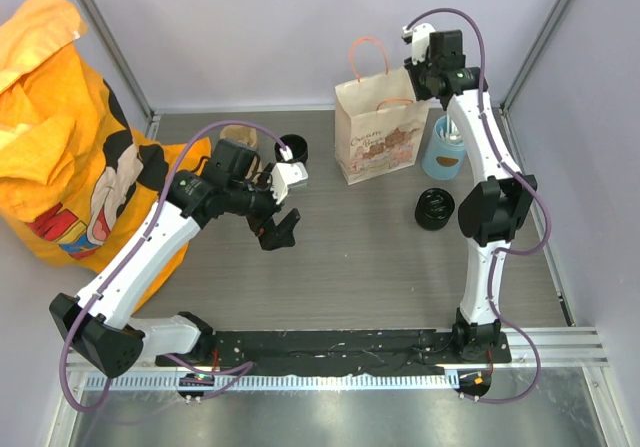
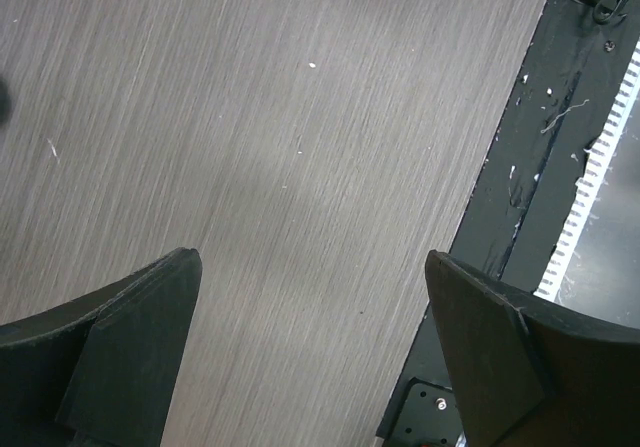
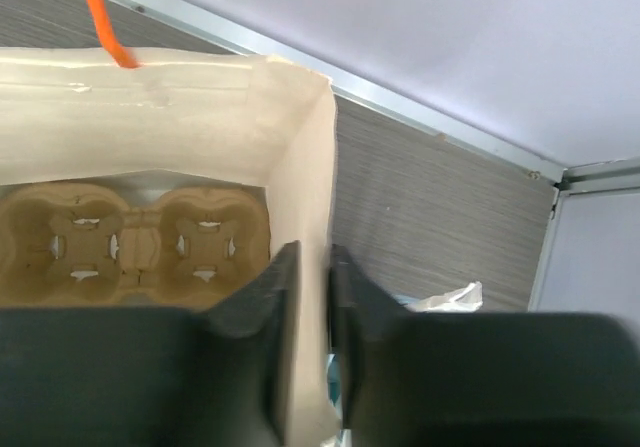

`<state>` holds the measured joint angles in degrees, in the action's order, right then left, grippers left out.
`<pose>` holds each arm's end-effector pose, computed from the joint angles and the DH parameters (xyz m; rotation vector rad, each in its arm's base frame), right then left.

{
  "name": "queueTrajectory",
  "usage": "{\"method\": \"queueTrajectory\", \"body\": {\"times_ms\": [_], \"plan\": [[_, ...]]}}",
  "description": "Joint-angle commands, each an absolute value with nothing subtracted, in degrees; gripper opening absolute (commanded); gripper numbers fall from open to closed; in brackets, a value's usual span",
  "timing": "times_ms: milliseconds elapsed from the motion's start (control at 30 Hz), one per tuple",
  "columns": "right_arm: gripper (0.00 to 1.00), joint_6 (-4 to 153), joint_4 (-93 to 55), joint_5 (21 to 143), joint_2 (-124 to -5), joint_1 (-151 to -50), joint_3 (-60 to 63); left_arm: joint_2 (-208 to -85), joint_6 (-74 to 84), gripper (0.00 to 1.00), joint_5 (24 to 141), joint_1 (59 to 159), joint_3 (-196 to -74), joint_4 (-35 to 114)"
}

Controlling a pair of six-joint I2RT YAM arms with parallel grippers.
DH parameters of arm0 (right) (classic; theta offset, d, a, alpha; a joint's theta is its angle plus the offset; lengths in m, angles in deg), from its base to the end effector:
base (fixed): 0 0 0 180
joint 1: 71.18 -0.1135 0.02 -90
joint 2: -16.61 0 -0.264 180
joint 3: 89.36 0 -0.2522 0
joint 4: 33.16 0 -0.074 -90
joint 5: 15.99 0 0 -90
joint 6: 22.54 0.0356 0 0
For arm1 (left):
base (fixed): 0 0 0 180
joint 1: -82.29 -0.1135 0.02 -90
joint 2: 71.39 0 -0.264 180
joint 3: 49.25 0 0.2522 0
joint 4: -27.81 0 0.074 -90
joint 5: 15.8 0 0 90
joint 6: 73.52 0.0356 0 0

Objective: Pack the takeout coffee

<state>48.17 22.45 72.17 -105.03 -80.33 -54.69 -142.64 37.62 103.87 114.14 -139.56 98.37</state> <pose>0.4765 0.0756 0.3817 -0.5050 2.0700 -0.1386 0.1936 -0.1410 0.3637 1.2846 2.0736 -0.7197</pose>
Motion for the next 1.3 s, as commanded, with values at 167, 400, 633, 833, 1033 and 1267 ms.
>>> {"method": "queueTrajectory", "body": {"times_ms": [167,400,633,833,1033,1267], "plan": [[0.62,47.7,20.2,71.6,-99.5,-80.9,-53.5,-142.4,36.9,1.0,101.0,113.9,-140.9,95.5],[0.77,47.3,19.5,70.4,-92.8,-80.8,-54.5,-142.8,33.0,1.0,94.9,112.5,-141.8,91.5],[0.85,50.1,17.4,70.3,-83.7,-80.5,-52.2,-145.9,29.9,1.0,88.4,108.2,-144.9,84.4],[0.85,50.9,15.8,75.4,-70.2,-80.7,-41.8,-152.7,36.9,1.0,90.0,105.5,-151.4,83.3],[0.84,49.8,16.5,85.4,-54.8,-80.6,-26.4,-159.5,51.3,1.0,102.0,103.7,-155.3,84.7],[0.85,46.8,21.5,88.5,-45.4,-80.6,-13.1,-172.4,66.7,0.95,104.6,102.5,-167.7,93.2]]}}
